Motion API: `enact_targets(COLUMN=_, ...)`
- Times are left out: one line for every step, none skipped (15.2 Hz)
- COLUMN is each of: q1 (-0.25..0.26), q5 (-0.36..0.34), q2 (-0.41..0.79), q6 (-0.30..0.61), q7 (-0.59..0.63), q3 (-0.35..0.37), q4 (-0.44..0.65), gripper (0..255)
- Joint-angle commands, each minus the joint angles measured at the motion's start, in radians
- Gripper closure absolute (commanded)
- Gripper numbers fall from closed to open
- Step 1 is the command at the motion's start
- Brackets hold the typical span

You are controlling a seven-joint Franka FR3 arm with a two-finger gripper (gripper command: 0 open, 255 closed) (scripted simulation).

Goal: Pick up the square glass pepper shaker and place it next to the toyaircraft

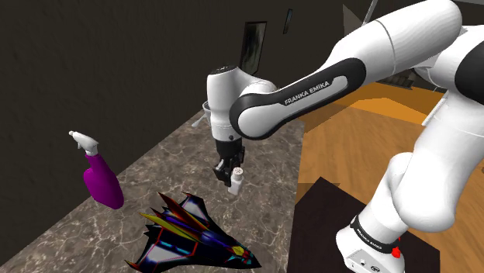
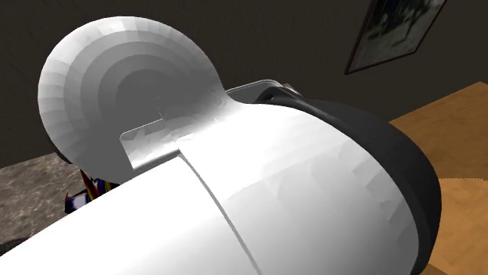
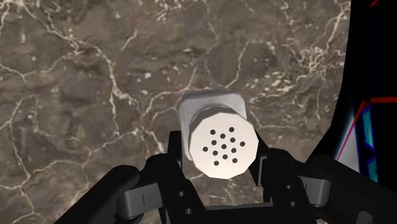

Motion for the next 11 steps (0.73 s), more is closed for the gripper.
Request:
enact_targets(q1=0.0, q5=-0.004, q2=0.013, q6=0.025, q7=0.001, q3=-0.001, q4=-0.013, gripper=255)
enact_targets(q1=0.0, q5=-0.007, q2=0.021, q6=0.04, q7=0.002, q3=-0.001, q4=-0.019, gripper=255)
enact_targets(q1=0.0, q5=-0.007, q2=0.021, q6=0.04, q7=0.002, q3=-0.001, q4=-0.019, gripper=255)
enact_targets(q1=0.0, q5=-0.007, q2=0.021, q6=0.04, q7=0.002, q3=-0.001, q4=-0.019, gripper=255)
enact_targets(q1=0.0, q5=-0.007, q2=0.021, q6=0.04, q7=0.002, q3=-0.001, q4=-0.019, gripper=255)
enact_targets(q1=0.0, q5=-0.007, q2=0.021, q6=0.04, q7=0.002, q3=-0.001, q4=-0.019, gripper=255)
enact_targets(q1=0.0, q5=-0.007, q2=0.021, q6=0.04, q7=0.002, q3=-0.001, q4=-0.019, gripper=255)
enact_targets(q1=0.0, q5=-0.007, q2=0.021, q6=0.04, q7=0.002, q3=-0.001, q4=-0.019, gripper=255)
enact_targets(q1=0.0, q5=-0.007, q2=0.021, q6=0.04, q7=0.002, q3=-0.001, q4=-0.019, gripper=255)
enact_targets(q1=0.0, q5=-0.007, q2=0.021, q6=0.04, q7=0.002, q3=-0.001, q4=-0.019, gripper=255)
enact_targets(q1=0.0, q5=-0.007, q2=0.021, q6=0.04, q7=0.002, q3=-0.001, q4=-0.019, gripper=0)
